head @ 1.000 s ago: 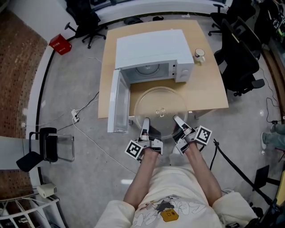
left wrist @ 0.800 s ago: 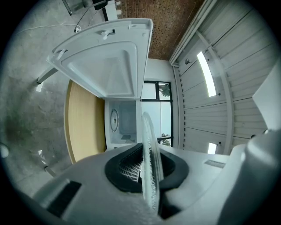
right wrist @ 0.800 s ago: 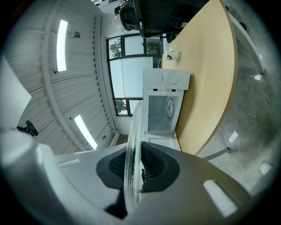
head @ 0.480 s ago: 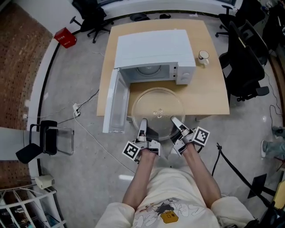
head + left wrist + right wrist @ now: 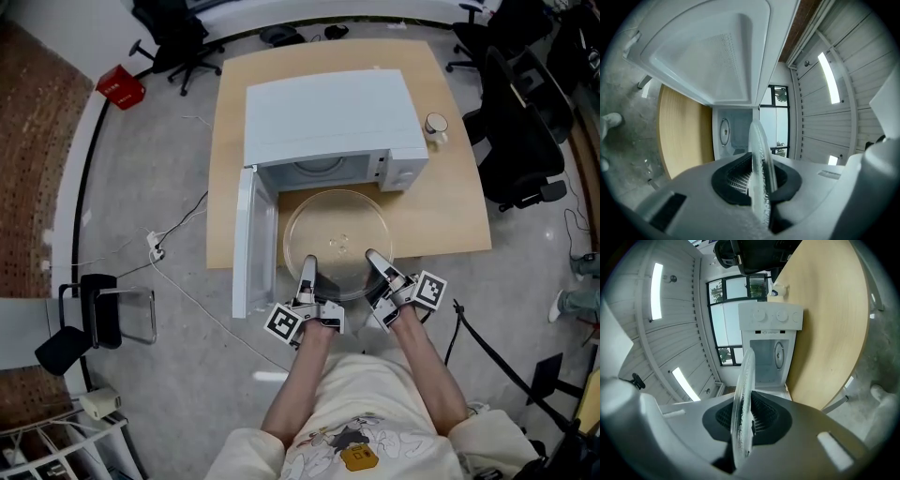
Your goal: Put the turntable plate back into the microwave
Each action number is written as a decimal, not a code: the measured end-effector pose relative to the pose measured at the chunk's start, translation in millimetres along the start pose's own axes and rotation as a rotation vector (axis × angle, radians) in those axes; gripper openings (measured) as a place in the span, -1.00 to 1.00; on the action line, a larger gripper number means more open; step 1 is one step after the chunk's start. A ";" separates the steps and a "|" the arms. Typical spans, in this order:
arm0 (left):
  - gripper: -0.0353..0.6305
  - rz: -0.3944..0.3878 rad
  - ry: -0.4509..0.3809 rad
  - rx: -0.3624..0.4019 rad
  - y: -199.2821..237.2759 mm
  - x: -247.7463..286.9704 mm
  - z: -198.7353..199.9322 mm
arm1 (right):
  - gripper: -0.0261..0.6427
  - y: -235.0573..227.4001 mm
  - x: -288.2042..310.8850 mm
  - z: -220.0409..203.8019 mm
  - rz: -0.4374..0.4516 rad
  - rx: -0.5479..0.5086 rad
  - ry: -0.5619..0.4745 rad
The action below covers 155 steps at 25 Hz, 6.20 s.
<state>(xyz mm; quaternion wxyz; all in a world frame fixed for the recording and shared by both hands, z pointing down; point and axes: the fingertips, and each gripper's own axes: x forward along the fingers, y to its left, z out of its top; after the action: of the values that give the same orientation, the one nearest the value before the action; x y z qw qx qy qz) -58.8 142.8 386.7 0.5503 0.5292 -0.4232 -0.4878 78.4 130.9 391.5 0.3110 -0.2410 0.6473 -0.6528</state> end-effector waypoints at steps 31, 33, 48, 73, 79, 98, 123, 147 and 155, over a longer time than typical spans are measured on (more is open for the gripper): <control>-0.82 0.071 -0.131 -0.034 119.3 161.5 82.4 | -0.80 -116.6 153.2 111.2 -0.076 -0.031 -0.024; -0.82 0.066 -0.128 -0.025 125.1 175.7 91.0 | -0.80 -124.4 167.7 118.0 -0.063 -0.030 -0.024; -0.82 0.077 -0.139 -0.041 138.3 220.7 111.3 | -0.79 -140.0 209.5 143.1 -0.063 -0.040 -0.077; -0.76 0.104 -0.131 -0.085 134.7 234.1 109.6 | -0.67 -141.5 192.0 94.1 -0.130 0.035 0.000; -0.76 0.109 -0.132 -0.089 140.2 232.1 108.9 | -0.82 -143.1 191.2 95.0 -0.153 0.092 -0.017; -0.69 0.131 0.060 0.055 134.1 201.4 62.3 | -0.76 -137.9 202.4 117.9 -0.129 0.015 -0.042; -0.78 0.210 0.064 0.044 145.2 245.8 98.9 | -0.56 -135.7 248.1 128.8 -0.168 0.049 -0.046; -0.75 0.263 0.039 0.010 156.1 247.8 103.6 | -0.81 -158.2 212.9 106.1 -0.370 0.111 -0.006; -0.74 0.309 0.096 0.042 157.7 228.5 88.2 | -0.82 -162.8 219.9 127.0 -0.430 0.061 -0.025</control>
<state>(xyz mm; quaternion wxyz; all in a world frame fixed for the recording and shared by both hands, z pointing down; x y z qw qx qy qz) -93.5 -102.9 539.3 0.6272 0.4919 -0.4829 -0.3625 2.3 -120.4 540.0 0.1796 -0.3721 0.5571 -0.7204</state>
